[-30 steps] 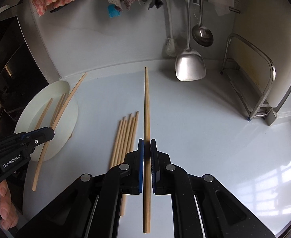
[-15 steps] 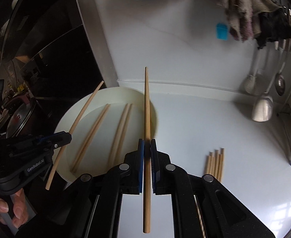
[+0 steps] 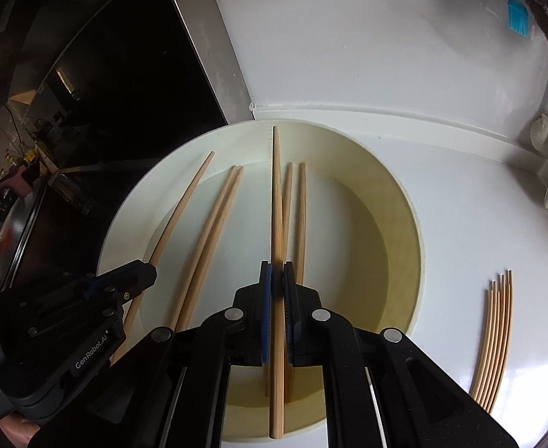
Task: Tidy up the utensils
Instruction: 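Lift and carry both held chopsticks over the white basin, then open the left tool to drop its chopstick while the right tool releases its own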
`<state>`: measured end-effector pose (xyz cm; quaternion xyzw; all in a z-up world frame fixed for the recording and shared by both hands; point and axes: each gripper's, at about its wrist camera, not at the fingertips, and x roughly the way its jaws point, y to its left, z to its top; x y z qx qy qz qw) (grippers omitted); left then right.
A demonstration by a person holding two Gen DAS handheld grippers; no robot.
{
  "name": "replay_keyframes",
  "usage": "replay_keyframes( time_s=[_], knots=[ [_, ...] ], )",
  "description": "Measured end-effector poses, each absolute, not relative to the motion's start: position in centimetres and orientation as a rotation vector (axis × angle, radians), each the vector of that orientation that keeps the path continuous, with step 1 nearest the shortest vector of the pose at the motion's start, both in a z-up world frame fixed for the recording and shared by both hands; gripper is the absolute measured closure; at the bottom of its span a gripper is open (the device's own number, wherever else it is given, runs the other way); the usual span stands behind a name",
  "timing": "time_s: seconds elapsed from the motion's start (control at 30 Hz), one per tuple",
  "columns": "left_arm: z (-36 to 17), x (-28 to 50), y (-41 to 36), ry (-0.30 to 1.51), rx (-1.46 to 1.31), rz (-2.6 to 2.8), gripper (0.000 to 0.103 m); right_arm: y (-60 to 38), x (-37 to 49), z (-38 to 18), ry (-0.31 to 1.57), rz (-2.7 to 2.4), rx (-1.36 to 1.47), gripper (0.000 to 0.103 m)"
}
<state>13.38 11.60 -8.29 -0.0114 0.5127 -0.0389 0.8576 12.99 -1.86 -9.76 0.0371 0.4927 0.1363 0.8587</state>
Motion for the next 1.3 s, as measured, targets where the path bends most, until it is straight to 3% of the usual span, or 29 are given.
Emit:
replay_keyframes(
  time_s=[0.83, 0.87, 0.97, 1.13, 1.23, 1.27, 1.3],
  knots=[
    [-12.1, 16.9, 11.7, 1.156, -0.003, -0.091, 0.095, -1.6, 15.9, -14.5, 1.185, 0.209, 0.135, 0.093],
    [-11.9, 16.8, 11.9, 1.154, 0.0, -0.09, 0.092, -1.6, 15.8, -14.3, 1.178, 0.208, 0.134, 0.085],
    [-11.4, 16.4, 12.3, 1.139, 0.008, -0.075, 0.073, -1.7, 15.5, -13.6, 1.145, 0.195, 0.118, 0.082],
    [-10.6, 15.6, 13.7, 1.128, -0.012, -0.055, 0.065, -2.5, 14.7, -12.6, 1.122, 0.179, 0.126, 0.073],
    [-9.7, 14.7, 14.2, 1.108, -0.022, -0.047, 0.044, -3.0, 14.1, -12.1, 1.108, 0.176, 0.141, 0.067],
    [-9.3, 14.4, 14.4, 1.091, -0.023, -0.047, 0.032, -3.0, 13.8, -11.8, 1.103, 0.176, 0.142, 0.064],
    [-8.8, 14.1, 14.5, 1.072, -0.023, -0.048, 0.028, -3.1, 13.5, -11.5, 1.096, 0.177, 0.142, 0.063]
  ],
)
